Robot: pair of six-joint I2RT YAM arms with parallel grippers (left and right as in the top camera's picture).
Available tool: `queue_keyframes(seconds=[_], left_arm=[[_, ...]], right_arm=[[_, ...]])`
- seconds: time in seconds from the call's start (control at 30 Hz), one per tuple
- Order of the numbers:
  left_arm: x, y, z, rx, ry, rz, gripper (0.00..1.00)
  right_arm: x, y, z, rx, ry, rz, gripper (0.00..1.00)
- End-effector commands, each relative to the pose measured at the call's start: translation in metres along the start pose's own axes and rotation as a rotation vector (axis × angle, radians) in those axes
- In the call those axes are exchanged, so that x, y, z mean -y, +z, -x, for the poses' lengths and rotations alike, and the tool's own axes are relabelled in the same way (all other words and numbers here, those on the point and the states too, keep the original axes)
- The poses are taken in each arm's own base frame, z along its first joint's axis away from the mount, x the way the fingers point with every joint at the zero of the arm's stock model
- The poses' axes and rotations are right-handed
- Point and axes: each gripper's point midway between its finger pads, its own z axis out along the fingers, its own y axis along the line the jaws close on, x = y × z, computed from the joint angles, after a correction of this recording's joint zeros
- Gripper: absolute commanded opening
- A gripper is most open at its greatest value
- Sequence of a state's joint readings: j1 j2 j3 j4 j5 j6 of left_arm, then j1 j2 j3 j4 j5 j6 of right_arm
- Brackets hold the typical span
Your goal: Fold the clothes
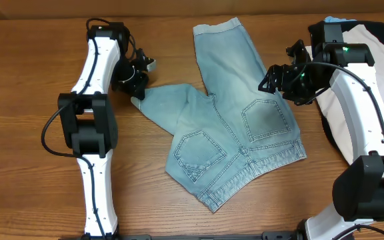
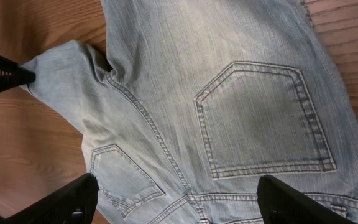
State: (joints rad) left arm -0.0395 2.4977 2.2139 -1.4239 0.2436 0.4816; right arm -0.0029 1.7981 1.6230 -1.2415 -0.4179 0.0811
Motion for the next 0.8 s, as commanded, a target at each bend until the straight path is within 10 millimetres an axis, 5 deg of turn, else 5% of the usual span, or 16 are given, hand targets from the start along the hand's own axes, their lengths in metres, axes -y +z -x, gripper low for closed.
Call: queue_keyframes(seconds=[0.0,0.13,0.3,0.47,0.6,0.77], left_arm=[[0.004,-0.009,0.006,0.021,-0.032,0.005,0.04],[0.004,-0.059,0.025,0.116,-0.062,0.073,0.04],[0.015,-0.165,0.041,0.345,-0.1,0.215,0.04],[0.037,-0.25,0.042,0.606,-0.15,0.294,0.04],[0.055,-0.287,0.03,0.692,-0.151,0.321,0.04],[0.055,-0.301,0.017,0.695,-0.175,0.384,0.04]], right_arm=[[-0.006,-0.01,0.004,0.035,-0.024,0.004,0.86],[-0.005,-0.01,0.002,0.024,-0.02,0.003,0.86],[-0.004,-0.01,-0.009,-0.018,0.0,-0.004,0.85],[-0.002,-0.01,-0.02,-0.062,0.024,-0.011,0.83],[-0.002,-0.01,-0.03,-0.098,0.037,-0.016,0.76],[-0.011,-0.007,-0.036,-0.123,0.028,-0.017,0.72]])
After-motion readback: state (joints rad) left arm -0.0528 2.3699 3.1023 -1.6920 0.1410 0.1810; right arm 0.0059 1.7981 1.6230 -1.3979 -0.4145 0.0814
